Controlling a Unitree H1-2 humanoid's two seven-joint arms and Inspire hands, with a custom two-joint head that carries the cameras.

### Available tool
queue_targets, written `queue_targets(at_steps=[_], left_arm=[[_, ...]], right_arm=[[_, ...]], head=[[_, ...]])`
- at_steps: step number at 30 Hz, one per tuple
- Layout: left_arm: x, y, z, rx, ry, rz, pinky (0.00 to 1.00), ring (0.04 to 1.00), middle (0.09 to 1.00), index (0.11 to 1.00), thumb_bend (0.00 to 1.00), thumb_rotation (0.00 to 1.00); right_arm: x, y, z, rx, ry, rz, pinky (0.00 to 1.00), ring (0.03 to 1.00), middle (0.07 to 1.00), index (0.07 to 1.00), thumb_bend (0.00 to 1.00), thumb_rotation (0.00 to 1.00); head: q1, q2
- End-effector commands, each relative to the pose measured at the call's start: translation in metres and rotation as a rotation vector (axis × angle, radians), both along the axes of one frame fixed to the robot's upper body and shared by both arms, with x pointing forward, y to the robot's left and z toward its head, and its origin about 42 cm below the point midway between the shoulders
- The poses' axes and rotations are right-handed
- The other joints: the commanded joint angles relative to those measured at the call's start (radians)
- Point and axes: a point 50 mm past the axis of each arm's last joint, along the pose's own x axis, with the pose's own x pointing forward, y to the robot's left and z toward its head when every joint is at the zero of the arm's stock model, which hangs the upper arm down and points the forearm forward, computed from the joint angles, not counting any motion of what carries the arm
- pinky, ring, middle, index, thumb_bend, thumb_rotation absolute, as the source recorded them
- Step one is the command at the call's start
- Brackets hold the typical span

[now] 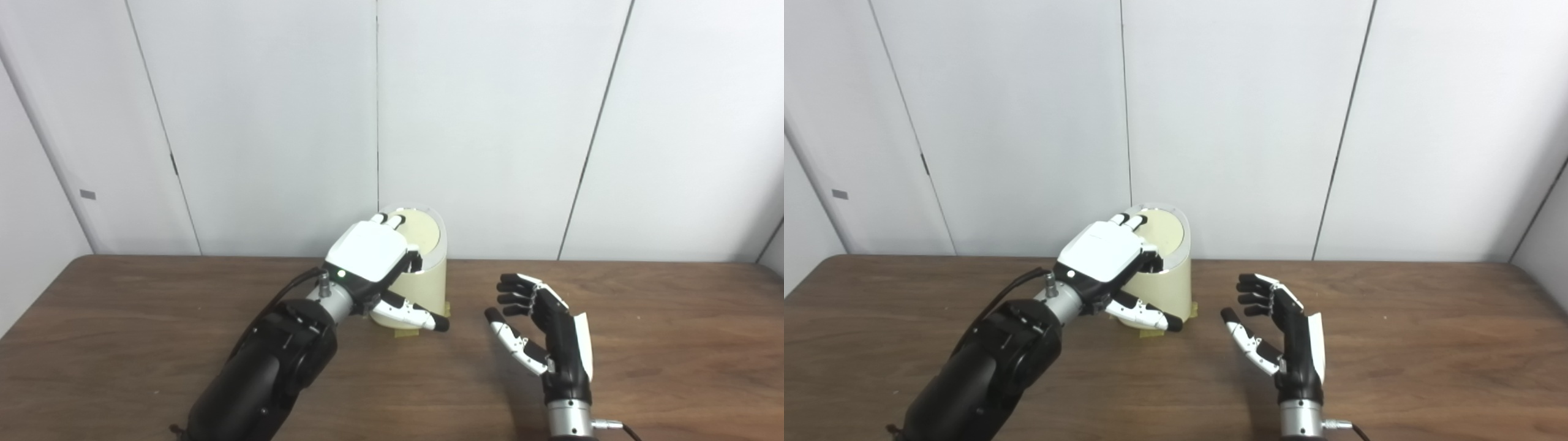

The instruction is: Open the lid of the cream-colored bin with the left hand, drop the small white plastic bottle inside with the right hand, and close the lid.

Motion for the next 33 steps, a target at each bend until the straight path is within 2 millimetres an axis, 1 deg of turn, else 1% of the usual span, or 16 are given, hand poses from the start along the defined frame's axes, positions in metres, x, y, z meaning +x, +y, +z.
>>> queue_targets(at_steps=[1, 3, 6, 9, 12, 14, 15, 16, 18, 20, 22, 25, 28, 29, 32, 33], left_arm=[[0.003, -0.003, 0.003, -0.017, -0.002, -0.02, 1.0, 1.0, 1.0, 1.0, 0.88, 0.87], [0.004, -0.001, 0.005, -0.027, -0.012, -0.018, 1.0, 1.0, 1.0, 1.0, 0.88, 0.88], [0.004, 0.001, 0.008, -0.05, -0.031, -0.026, 1.0, 1.0, 1.0, 1.0, 0.87, 0.9], [0.004, 0.003, 0.009, -0.062, -0.056, -0.044, 1.0, 1.0, 1.0, 1.0, 0.86, 0.89], [0.004, 0.005, 0.008, -0.103, -0.106, -0.086, 1.0, 0.991, 1.0, 0.982, 0.84, 0.86], [0.004, 0.006, 0.008, -0.152, -0.157, -0.12, 0.96, 0.938, 0.951, 0.906, 0.83, 0.83], [0.003, 0.007, 0.008, -0.179, -0.19, -0.138, 0.94, 0.9, 0.908, 0.851, 0.83, 0.82], [0.003, 0.007, 0.007, -0.206, -0.219, -0.155, 0.91, 0.858, 0.858, 0.791, 0.82, 0.82], [0.002, 0.008, 0.007, -0.254, -0.266, -0.183, 0.89, 0.817, 0.794, 0.724, 0.79, 0.83], [0.002, 0.009, 0.007, -0.319, -0.326, -0.213, 0.86, 0.777, 0.752, 0.687, 0.75, 0.83], [0.002, 0.009, 0.007, -0.361, -0.365, -0.23, 0.83, 0.752, 0.738, 0.68, 0.72, 0.81], [0.001, 0.01, 0.009, -0.4, -0.43, -0.228, 0.82, 0.747, 0.751, 0.695, 0.69, 0.78], [-0.002, 0.014, 0.012, -0.436, -0.484, -0.206, 0.92, 0.859, 0.839, 0.781, 0.66, 0.79], [-0.002, 0.016, 0.012, -0.444, -0.495, -0.199, 0.97, 0.939, 0.911, 0.859, 0.64, 0.81], [-0.005, 0.024, 0.013, -0.493, -0.501, -0.186, 1.0, 0.992, 0.98, 0.941, 0.6, 0.84], [-0.007, 0.027, 0.013, -0.53, -0.494, -0.182, 1.0, 0.997, 0.987, 0.948, 0.55, 0.88]], right_arm=[[0.004, 0.005, 0.009, 0.002, -0.041, 0.01, 0.54, 0.616, 0.649, 0.653, 0.24, 0.18], [0.005, 0.005, 0.009, 0.003, -0.04, 0.009, 0.54, 0.619, 0.652, 0.655, 0.25, 0.2], [0.005, 0.006, 0.008, -0.001, -0.044, 0.011, 0.54, 0.621, 0.654, 0.655, 0.25, 0.2], [0.005, 0.006, 0.008, -0.003, -0.042, 0.008, 0.55, 0.621, 0.654, 0.656, 0.24, 0.21], [0.005, 0.006, 0.008, -0.005, -0.04, 0.005, 0.54, 0.618, 0.652, 0.655, 0.25, 0.22], [0.005, 0.006, 0.008, -0.007, -0.041, 0.007, 0.54, 0.618, 0.652, 0.656, 0.25, 0.23], [0.005, 0.006, 0.009, -0.008, -0.041, 0.007, 0.54, 0.618, 0.652, 0.656, 0.25, 0.24], [0.005, 0.006, 0.009, -0.007, -0.041, 0.007, 0.54, 0.617, 0.651, 0.654, 0.24, 0.24], [0.005, 0.007, 0.009, -0.008, -0.044, 0.007, 0.54, 0.618, 0.649, 0.652, 0.24, 0.22], [0.005, 0.006, 0.009, -0.018, -0.046, 0.007, 0.54, 0.617, 0.648, 0.652, 0.23, 0.21], [0.005, 0.006, 0.009, -0.027, -0.047, 0.007, 0.54, 0.618, 0.648, 0.653, 0.23, 0.21], [0.005, 0.006, 0.008, -0.026, -0.044, 0.008, 0.54, 0.622, 0.651, 0.656, 0.23, 0.22], [0.005, 0.005, 0.008, -0.03, -0.041, 0.007, 0.54, 0.622, 0.652, 0.658, 0.23, 0.23], [0.005, 0.005, 0.008, -0.028, -0.04, 0.007, 0.54, 0.623, 0.652, 0.657, 0.24, 0.23], [0.005, 0.005, 0.007, -0.02, -0.044, 0.01, 0.54, 0.621, 0.651, 0.655, 0.24, 0.22], [0.005, 0.005, 0.007, -0.02, -0.043, 0.01, 0.55, 0.622, 0.651, 0.655, 0.24, 0.22]], head=[[0.0, 0.0], [-0.001, -0.001], [-0.001, -0.001], [-0.001, -0.002], [-0.001, -0.002], [-0.001, -0.002], [-0.001, -0.002], [-0.001, -0.002], [-0.001, -0.002], [-0.001, -0.004], [-0.002, -0.004], [-0.002, -0.005], [-0.002, -0.006], [-0.002, -0.007], [-0.004, -0.007], [-0.005, -0.008]])
